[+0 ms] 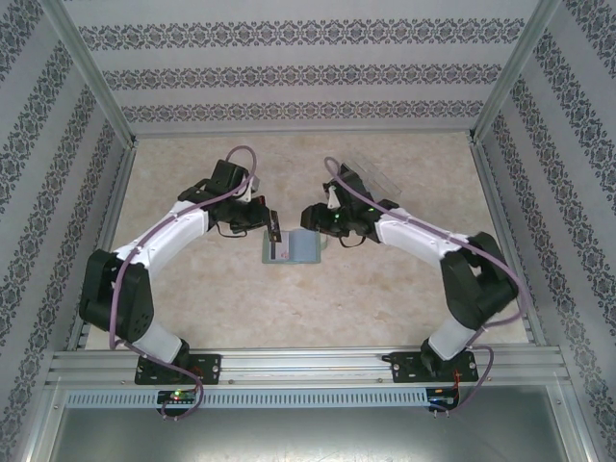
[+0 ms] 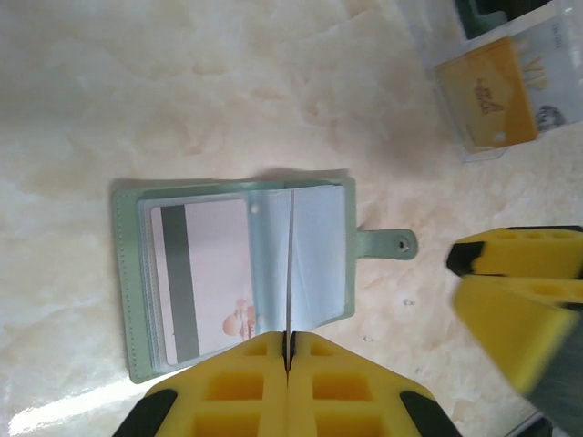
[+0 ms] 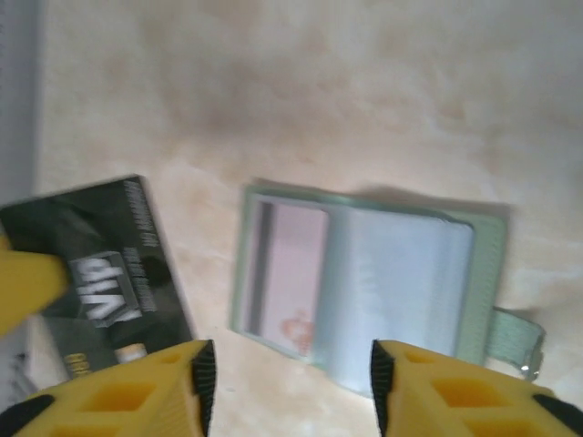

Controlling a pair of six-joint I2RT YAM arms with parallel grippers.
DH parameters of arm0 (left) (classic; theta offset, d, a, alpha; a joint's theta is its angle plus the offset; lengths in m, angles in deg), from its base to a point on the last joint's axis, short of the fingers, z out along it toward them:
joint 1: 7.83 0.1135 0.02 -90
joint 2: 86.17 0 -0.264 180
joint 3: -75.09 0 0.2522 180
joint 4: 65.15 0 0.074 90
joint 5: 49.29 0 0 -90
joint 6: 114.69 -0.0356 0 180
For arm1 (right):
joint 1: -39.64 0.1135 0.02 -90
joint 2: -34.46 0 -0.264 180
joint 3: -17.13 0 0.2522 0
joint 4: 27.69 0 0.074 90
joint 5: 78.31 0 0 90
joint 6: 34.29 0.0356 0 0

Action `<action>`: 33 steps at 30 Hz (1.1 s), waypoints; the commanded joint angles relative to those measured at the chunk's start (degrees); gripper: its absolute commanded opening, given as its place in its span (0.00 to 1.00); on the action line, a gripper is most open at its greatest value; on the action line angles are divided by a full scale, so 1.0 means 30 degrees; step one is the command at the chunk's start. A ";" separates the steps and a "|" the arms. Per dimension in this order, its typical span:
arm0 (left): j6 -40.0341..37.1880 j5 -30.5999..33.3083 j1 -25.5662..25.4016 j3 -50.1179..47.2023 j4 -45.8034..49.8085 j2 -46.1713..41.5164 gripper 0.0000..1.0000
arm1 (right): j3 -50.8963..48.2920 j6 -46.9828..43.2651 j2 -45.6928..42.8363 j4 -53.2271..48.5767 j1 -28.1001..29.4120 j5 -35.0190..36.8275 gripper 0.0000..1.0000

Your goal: Take the credit cards out of the card holder

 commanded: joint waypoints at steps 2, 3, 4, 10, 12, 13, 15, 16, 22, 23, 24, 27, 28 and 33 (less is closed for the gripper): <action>-0.0133 -0.1441 0.0326 -0.0101 -0.1687 -0.1135 0.00 | -0.0971 0.0357 -0.1565 0.2131 -0.0404 -0.0976 0.59; 0.0256 -0.2445 0.0370 -0.0134 -0.2528 -0.1125 0.00 | -0.1091 0.0475 -0.1848 0.2505 -0.0451 -0.1312 0.61; 0.0649 -0.3413 0.0415 -0.0103 -0.3239 -0.1040 0.00 | -0.1135 0.0595 -0.2063 0.2813 -0.0504 -0.1588 0.63; 0.2288 -0.7742 0.1135 -0.0194 -0.6874 -0.0462 0.00 | -0.1382 0.2862 -0.2554 0.5584 -0.1608 -0.4796 0.67; 0.3356 -0.9032 0.1569 -0.0601 -0.8494 -0.0332 0.00 | -0.1177 0.3239 -0.2325 0.6088 -0.1814 -0.5762 0.67; 0.3888 -0.9411 0.1671 -0.0858 -0.9175 -0.0344 0.00 | -0.1043 0.3360 -0.2195 0.6274 -0.1859 -0.6144 0.67; 0.5087 -1.0033 0.1838 -0.1231 -1.0723 -0.0337 0.00 | -0.0852 0.3959 -0.1775 0.6951 -0.1903 -0.6796 0.67; 0.5637 -1.0261 0.1858 -0.1368 -1.1504 -0.0317 0.00 | -0.0811 0.4265 -0.1583 0.7422 -0.1918 -0.7148 0.67; 0.7291 -1.0962 0.2293 -0.1799 -1.3294 0.0075 0.00 | -0.0707 0.6787 -0.0435 1.1045 -0.1838 -0.8744 0.55; 0.7550 -1.1039 0.2356 -0.1947 -1.3598 0.0106 0.00 | -0.0729 0.7101 -0.0320 1.1423 -0.1852 -0.8777 0.54; 0.7920 -1.1151 0.2435 -0.2055 -1.4021 0.0188 0.00 | -0.0757 0.7286 -0.0265 1.1652 -0.1885 -0.8707 0.51; 0.8423 -1.1351 0.2561 -0.2110 -1.4354 0.0248 0.00 | -0.0733 0.7938 -0.0009 1.2495 -0.1889 -0.8803 0.45; 0.8338 -1.1322 0.2562 -0.2104 -1.4209 0.0241 0.00 | -0.0712 0.8089 0.0086 1.2658 -0.1910 -0.8846 0.42; 0.8417 -1.1310 0.2569 -0.2306 -1.4124 0.0100 0.00 | -0.0638 0.8341 0.0423 1.3165 -0.2063 -0.8957 0.28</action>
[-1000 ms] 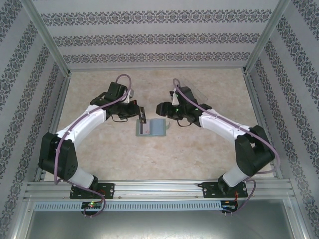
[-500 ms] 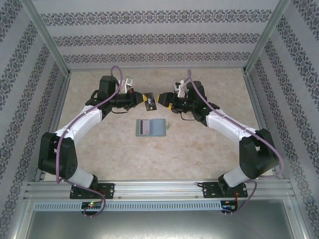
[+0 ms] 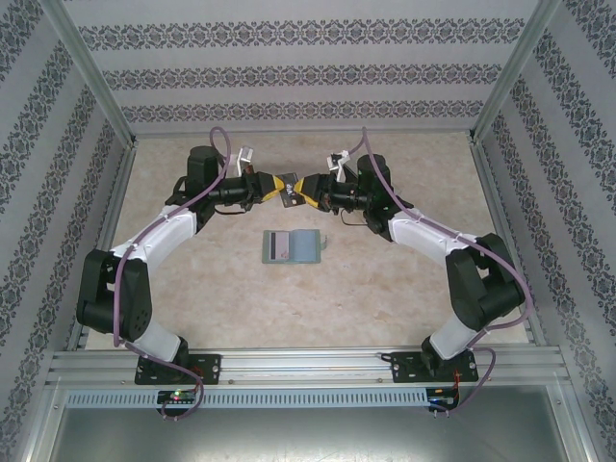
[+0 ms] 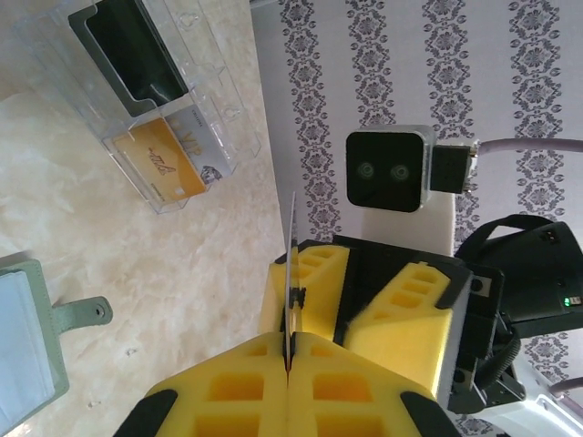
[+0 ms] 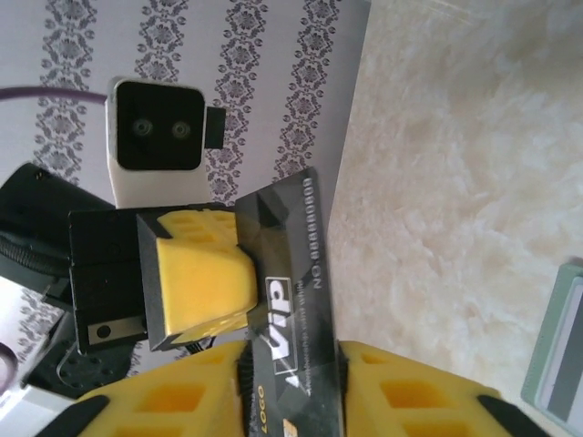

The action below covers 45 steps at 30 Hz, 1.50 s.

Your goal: Take the credit cards out of the card holder

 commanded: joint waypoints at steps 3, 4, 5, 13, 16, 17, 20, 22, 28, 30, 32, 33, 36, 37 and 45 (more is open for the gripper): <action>0.0096 -0.0308 0.0102 -0.0403 -0.0540 -0.0216 0.00 | 0.0442 0.0044 0.0353 0.1584 -0.0151 -0.0633 0.15; -0.0074 -0.0190 0.0106 -0.0396 -0.0203 -0.0244 0.01 | 0.0478 -0.0238 0.0327 0.1392 -0.0156 -0.0634 0.11; -0.0278 -0.0046 0.0127 -0.0344 0.0243 -0.0345 0.08 | 0.0482 -0.0554 0.0274 0.1196 -0.0156 -0.0565 0.07; -0.5646 0.4807 0.0387 0.1809 0.9793 -0.1246 0.76 | 0.1484 -0.7506 -0.0983 -0.6455 -0.0839 0.3130 0.00; -0.7360 0.7642 0.0502 0.2480 1.2548 -0.1470 0.85 | 0.2916 -1.1487 -0.1085 -1.1050 -0.1208 0.6177 0.00; -0.7715 0.8511 0.0578 0.2610 1.3101 -0.1522 0.88 | 0.3408 -1.2918 -0.1029 -1.2305 -0.1342 0.7229 0.00; -0.8376 0.9942 0.0854 0.2754 1.3792 -0.1693 0.93 | 0.4468 -1.6140 -0.0616 -1.4113 -0.1815 0.9825 0.00; -0.8787 1.0545 0.0965 0.2918 1.4128 -0.1859 0.96 | 0.5154 -1.7835 -0.0039 -1.4565 -0.2308 1.0607 0.00; -1.1075 1.1869 0.1001 0.3990 1.5674 -0.1907 1.00 | 0.7857 -2.2526 0.2648 -1.4874 -0.3225 0.9859 0.00; -1.1372 1.1995 0.0988 0.4336 1.6034 -0.1750 1.00 | 0.8934 -2.3662 0.3628 -1.5258 -0.3298 1.0489 0.00; -1.1591 1.1817 0.1002 0.4260 1.5978 -0.1756 1.00 | 0.9968 -2.4264 0.4640 -1.5559 -0.3442 1.0480 0.00; -1.1616 1.1845 0.1004 0.4052 1.5858 -0.1802 1.00 | 1.0461 -2.4585 0.5113 -1.5786 -0.3439 1.0412 0.00; -1.1731 1.2198 0.1008 0.3931 1.6002 -0.1627 1.00 | 1.1385 -2.5229 0.6123 -1.6064 -0.3463 1.0799 0.00; -1.1768 1.2308 0.1030 0.4005 1.6126 -0.1528 1.00 | 1.1569 -2.5388 0.6354 -1.6126 -0.3472 1.1042 0.00; -1.1779 1.2337 0.1045 0.3987 1.5937 -0.1179 1.00 | 1.2306 -2.6320 0.7595 -1.6373 -0.3711 1.1997 0.00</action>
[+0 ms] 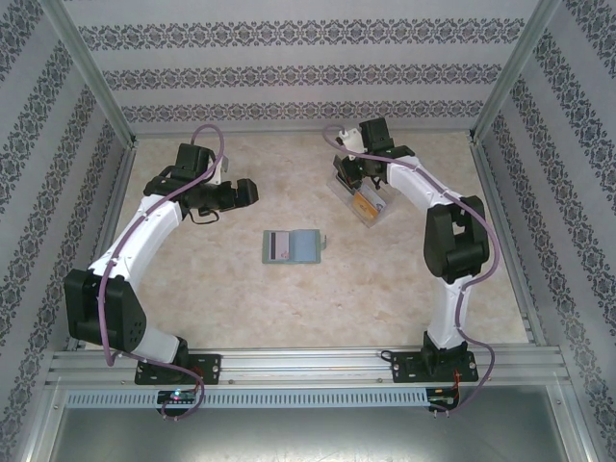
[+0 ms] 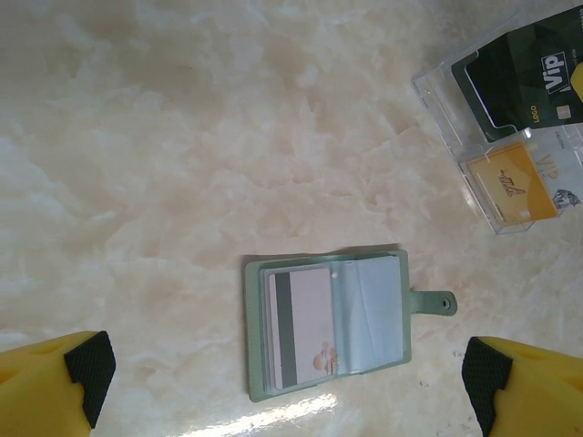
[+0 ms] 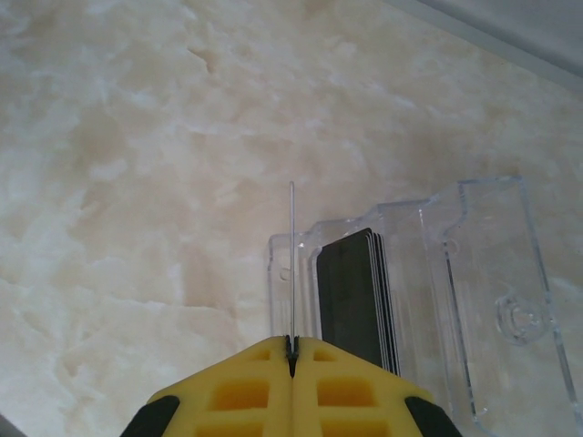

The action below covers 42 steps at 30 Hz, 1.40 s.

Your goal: Take the credit cards out of the card holder

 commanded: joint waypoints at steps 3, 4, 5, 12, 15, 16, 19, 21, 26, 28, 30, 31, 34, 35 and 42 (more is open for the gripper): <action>-0.0578 -0.0143 0.0231 0.0285 0.0537 0.0468 1.00 | 0.0875 -0.1162 0.0840 -0.0552 -0.0279 0.0688 0.00; -0.0585 -0.0374 0.0244 0.0358 0.0550 0.0499 1.00 | 0.1042 -0.1224 0.0977 -0.0647 -0.0294 0.0781 0.00; -0.0555 -0.0555 0.0239 0.0365 0.0523 0.0461 1.00 | 0.1154 -0.1258 0.1083 -0.0675 -0.0322 0.0878 0.00; -0.0563 -0.0630 0.0238 0.0088 0.0361 0.0094 1.00 | 0.1935 -0.1662 0.1862 -0.1062 -0.0368 0.1397 0.00; -0.0514 -0.0773 0.0229 0.0125 0.0345 0.0157 1.00 | 0.2137 -0.1908 0.2011 -0.1206 -0.0410 0.1414 0.00; -0.0525 -0.0818 0.0265 0.0096 0.0347 0.0153 1.00 | 0.2187 -0.2072 0.2085 -0.1334 -0.0400 0.1480 0.00; -0.0517 -0.0809 0.0249 0.0030 0.0277 0.0096 1.00 | 0.2137 -0.2465 0.2143 -0.1558 -0.0405 0.1687 0.00; -0.0503 -0.0804 0.0250 0.0030 0.0273 0.0111 1.00 | 0.2067 -0.2782 0.2129 -0.1725 -0.0416 0.1592 0.02; -0.0345 -0.1055 0.0257 0.0121 0.0244 0.0242 1.00 | 0.2023 -0.3166 0.2057 -0.2053 -0.0419 0.1430 0.08; -0.0302 -0.1209 0.0255 0.0121 0.0197 0.0278 1.00 | 0.2030 -0.3192 0.2057 -0.2058 -0.0409 0.1555 0.11; -0.0304 -0.1283 0.0269 0.0127 0.0179 0.0276 1.00 | 0.2066 -0.3138 0.2015 -0.2073 -0.0410 0.1529 0.16; -0.0289 -0.1279 0.0247 0.0119 0.0198 0.0280 0.99 | 0.2113 -0.3080 0.2031 -0.2087 -0.0394 0.1477 0.20; -0.0255 -0.1301 0.0236 0.0218 0.0336 0.0323 1.00 | 0.2175 -0.2937 0.1929 -0.2080 -0.0362 0.1333 0.24; -0.0251 -0.1337 0.0247 0.0262 0.0397 0.0354 1.00 | 0.2170 -0.2833 0.1842 -0.2060 -0.0347 0.1302 0.24; -0.0138 -0.1282 0.0234 0.0205 0.0376 0.0383 1.00 | 0.1516 -0.1261 0.0095 -0.1968 -0.0170 0.1174 0.28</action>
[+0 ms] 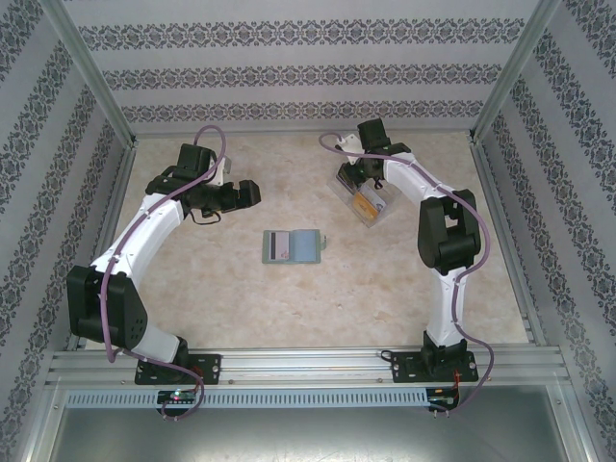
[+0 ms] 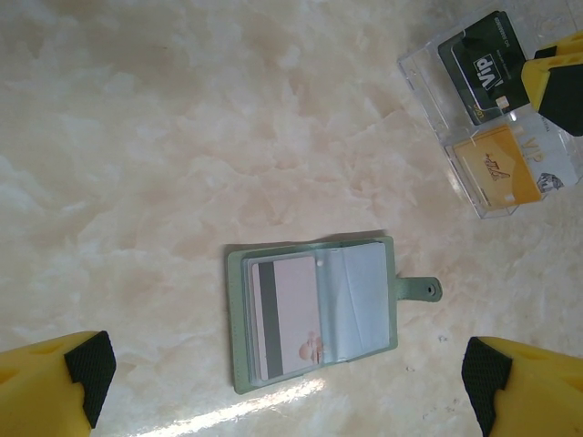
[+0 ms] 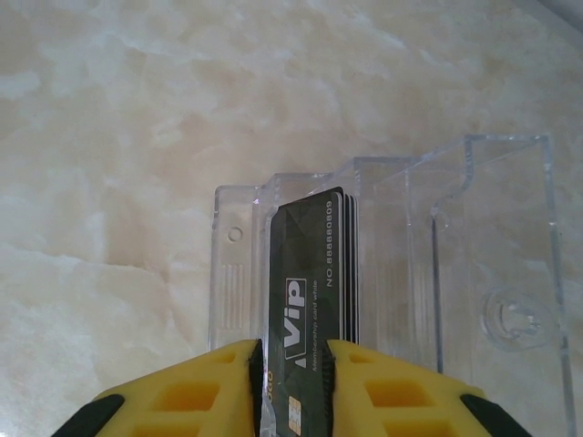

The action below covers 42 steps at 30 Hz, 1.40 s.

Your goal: Take the credit cards out of the card holder

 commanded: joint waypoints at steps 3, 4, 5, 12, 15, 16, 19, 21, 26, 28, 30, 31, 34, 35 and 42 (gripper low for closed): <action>0.0122 -0.0106 0.0268 0.0026 0.0176 0.0030 1.00 | -0.0791 0.3170 -0.2662 -0.0372 0.0487 0.0684 0.35; 0.0245 -0.0065 0.0229 -0.0082 0.0058 -0.0008 1.00 | -0.1242 0.4456 -0.3199 -0.0415 0.0695 0.0758 0.38; 0.0356 -0.0043 0.0234 -0.0237 -0.0066 -0.0013 1.00 | -0.1693 0.5562 -0.3600 -0.0392 0.0847 0.0721 0.41; 0.1277 -0.0377 0.0241 -0.1541 -0.1017 0.0127 1.00 | -0.6072 1.2820 -0.6981 0.0611 0.3443 0.0619 0.54; 0.1605 -0.0680 0.0237 -0.1940 -0.1377 0.0448 1.00 | -0.7404 1.5316 -0.7550 0.1211 0.5125 0.0289 0.55; 0.1719 -0.0784 0.0242 -0.2042 -0.1522 0.0582 1.00 | -0.7850 1.6297 -0.7514 0.1682 0.5727 -0.0249 0.55; 0.1889 -0.1711 0.0208 -0.2255 -0.1888 0.0959 0.98 | -0.8450 1.8298 -0.6896 0.2885 0.7036 -0.1718 0.53; 0.1910 -0.2347 0.0106 -0.2402 -0.2181 0.1159 0.97 | -0.8849 1.9695 -0.6308 0.4177 0.7542 -0.3036 0.49; 0.2356 -0.2657 -0.0191 -0.2884 -0.2762 0.1904 0.93 | -0.9585 2.2547 -0.4783 0.6843 0.8186 -0.4101 0.41; 0.2528 -0.2896 -0.0340 -0.2998 -0.2929 0.2294 0.90 | -0.9599 2.2883 -0.4362 0.7233 0.8208 -0.4135 0.37; 0.2640 -0.3229 -0.0592 -0.3170 -0.3278 0.2671 0.87 | -0.9535 2.2991 -0.4003 0.7227 0.8251 -0.3805 0.35; 0.2728 -0.3355 -0.0729 -0.3248 -0.3437 0.2894 0.85 | -0.9506 2.3105 -0.3791 0.7138 0.8210 -0.3712 0.34; 0.2895 -0.3574 -0.1216 -0.3382 -0.3870 0.3644 0.73 | -0.9446 2.3206 -0.3244 0.7020 0.8152 -0.3561 0.30; 0.2957 -0.3568 -0.1371 -0.3414 -0.4030 0.3930 0.70 | -0.9471 2.3250 -0.3043 0.6988 0.8132 -0.3456 0.29; 0.3431 -0.3409 -0.1895 -0.3346 -0.4661 0.5365 0.44 | -0.9881 2.3278 -0.2416 0.7219 0.7986 -0.3616 0.26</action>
